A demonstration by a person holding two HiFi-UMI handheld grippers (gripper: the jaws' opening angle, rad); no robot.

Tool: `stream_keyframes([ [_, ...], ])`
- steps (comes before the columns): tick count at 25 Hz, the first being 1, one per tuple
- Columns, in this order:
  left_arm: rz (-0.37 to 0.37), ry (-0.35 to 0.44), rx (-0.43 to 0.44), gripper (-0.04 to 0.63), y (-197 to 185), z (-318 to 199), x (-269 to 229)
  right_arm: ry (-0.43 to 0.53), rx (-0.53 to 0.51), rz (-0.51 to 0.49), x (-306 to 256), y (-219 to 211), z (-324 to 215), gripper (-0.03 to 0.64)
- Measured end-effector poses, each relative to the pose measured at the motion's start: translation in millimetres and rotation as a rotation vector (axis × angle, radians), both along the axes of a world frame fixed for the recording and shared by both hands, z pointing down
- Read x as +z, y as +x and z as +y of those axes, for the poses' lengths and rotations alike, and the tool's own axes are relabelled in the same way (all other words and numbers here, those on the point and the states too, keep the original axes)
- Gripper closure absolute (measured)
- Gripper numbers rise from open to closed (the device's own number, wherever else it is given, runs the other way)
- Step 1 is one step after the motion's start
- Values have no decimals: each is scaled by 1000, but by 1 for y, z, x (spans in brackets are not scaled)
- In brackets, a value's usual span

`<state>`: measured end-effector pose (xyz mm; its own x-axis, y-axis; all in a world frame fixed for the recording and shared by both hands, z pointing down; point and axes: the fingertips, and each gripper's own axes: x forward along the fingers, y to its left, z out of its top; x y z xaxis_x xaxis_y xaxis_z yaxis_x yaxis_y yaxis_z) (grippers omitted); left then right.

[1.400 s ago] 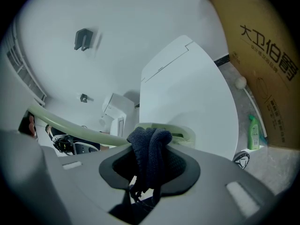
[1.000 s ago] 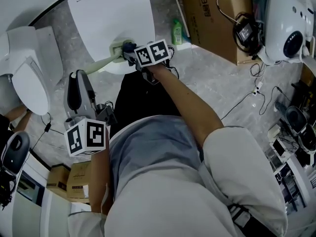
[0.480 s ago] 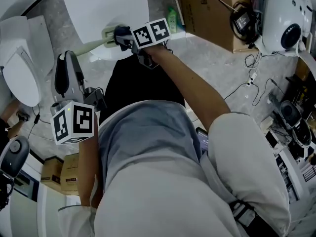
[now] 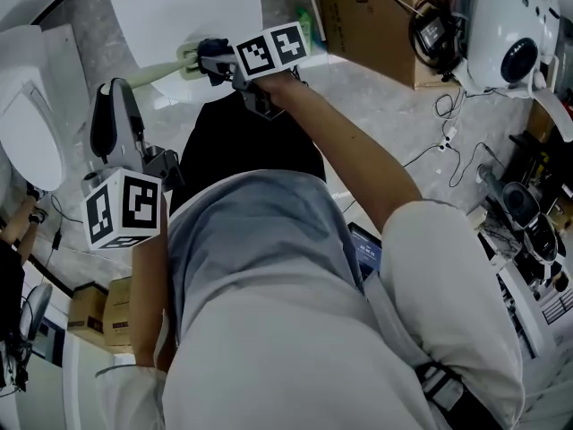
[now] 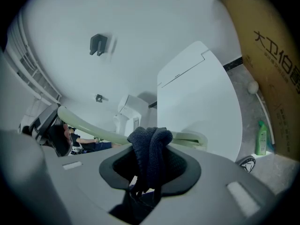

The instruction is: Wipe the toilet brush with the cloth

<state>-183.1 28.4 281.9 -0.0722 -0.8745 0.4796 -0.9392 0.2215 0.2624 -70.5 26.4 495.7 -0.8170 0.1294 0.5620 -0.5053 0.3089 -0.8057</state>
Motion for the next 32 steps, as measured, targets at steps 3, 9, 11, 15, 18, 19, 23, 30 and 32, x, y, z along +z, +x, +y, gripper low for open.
stream_keyframes([
  [3,3,4,3,595,-1,0,0,0,7,-2,-6,-2,-2,512],
  [9,9,2,7,595,-2,2,0,-15,19,-14,-20,-2,0,512],
  [11,4,3,15,595,-1,2,-1,-10,20,-18,-27,-3,0,512],
  [15,-9,9,35,595,-1,5,-3,13,21,-13,-40,-5,2,512],
  [18,-4,11,31,595,-2,8,-1,15,31,-25,-48,-6,4,512],
  [19,-3,11,30,595,-3,8,-1,15,34,-29,-51,-6,4,514],
  [23,-2,18,31,595,-2,7,-3,28,33,-34,-62,-7,4,513],
  [30,21,19,39,595,2,6,-1,45,39,-30,-78,-5,3,512],
  [32,38,19,42,595,2,6,-1,49,40,-30,-83,-5,3,512],
])
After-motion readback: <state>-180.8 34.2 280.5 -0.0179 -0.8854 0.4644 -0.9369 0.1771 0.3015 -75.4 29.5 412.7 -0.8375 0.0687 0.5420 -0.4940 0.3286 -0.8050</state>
